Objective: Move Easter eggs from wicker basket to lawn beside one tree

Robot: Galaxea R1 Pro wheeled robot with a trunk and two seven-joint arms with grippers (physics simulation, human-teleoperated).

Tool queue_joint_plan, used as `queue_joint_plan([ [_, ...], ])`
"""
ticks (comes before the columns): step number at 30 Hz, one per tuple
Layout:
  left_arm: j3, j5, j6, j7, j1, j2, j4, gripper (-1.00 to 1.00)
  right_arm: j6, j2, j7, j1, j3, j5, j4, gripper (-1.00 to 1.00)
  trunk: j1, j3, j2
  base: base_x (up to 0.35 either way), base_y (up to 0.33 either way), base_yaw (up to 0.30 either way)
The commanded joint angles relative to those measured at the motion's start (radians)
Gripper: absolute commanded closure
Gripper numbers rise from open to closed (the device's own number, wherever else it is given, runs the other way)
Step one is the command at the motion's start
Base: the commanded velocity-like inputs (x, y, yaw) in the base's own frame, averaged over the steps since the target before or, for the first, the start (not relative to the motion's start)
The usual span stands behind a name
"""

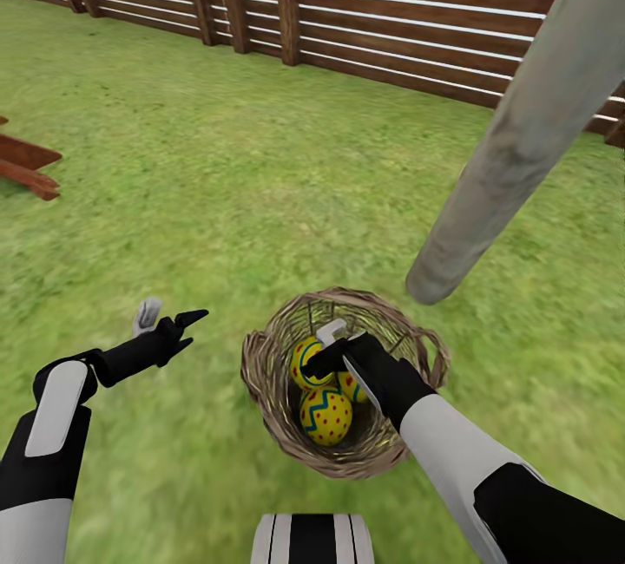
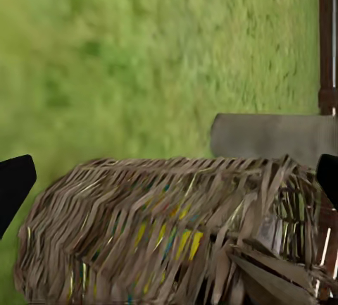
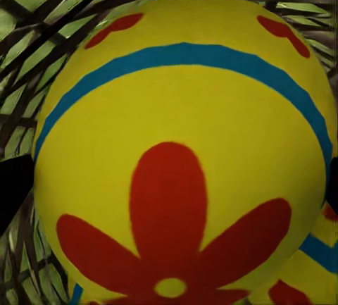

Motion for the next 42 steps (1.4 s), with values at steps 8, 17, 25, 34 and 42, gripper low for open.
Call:
queue_joint_plan([
  [8, 0.0, 0.004, 0.006, 0.005, -0.001, 0.0, 0.0, -1.0, 0.004, 0.0, 0.003, 0.0, 0.001, 0.003, 0.0, 1.0, -0.004, 0.03, 0.002, -0.054, 0.0, 0.0],
  [17, 0.001, 0.004, 0.006, 0.005, -0.001, 0.0, 0.001, -1.0, 0.005, -0.001, 0.002, 0.0, 0.0, 0.004, -0.001, 1.0, -0.008, 0.065, 0.004, -0.076, 0.0, 0.0],
  [25, -0.001, 0.004, 0.007, 0.005, -0.001, -0.001, 0.004, -1.0, 0.026, -0.004, 0.003, 0.0, -0.005, 0.005, -0.003, 1.0, -0.011, 0.096, 0.006, -0.075, 0.0, 0.0],
  [34, -0.017, 0.004, 0.007, 0.005, -0.001, -0.001, 0.003, -1.0, 0.029, -0.007, 0.003, 0.0, -0.006, 0.005, -0.009, 1.0, -0.015, 0.131, 0.008, -0.119, 0.0, 0.0],
  [42, -0.017, 0.004, 0.007, 0.005, -0.001, -0.001, 0.003, -1.0, 0.029, -0.007, 0.003, 0.0, -0.006, 0.003, -0.025, 1.0, -0.019, 0.162, 0.01, -0.099, -0.078, 0.0],
])
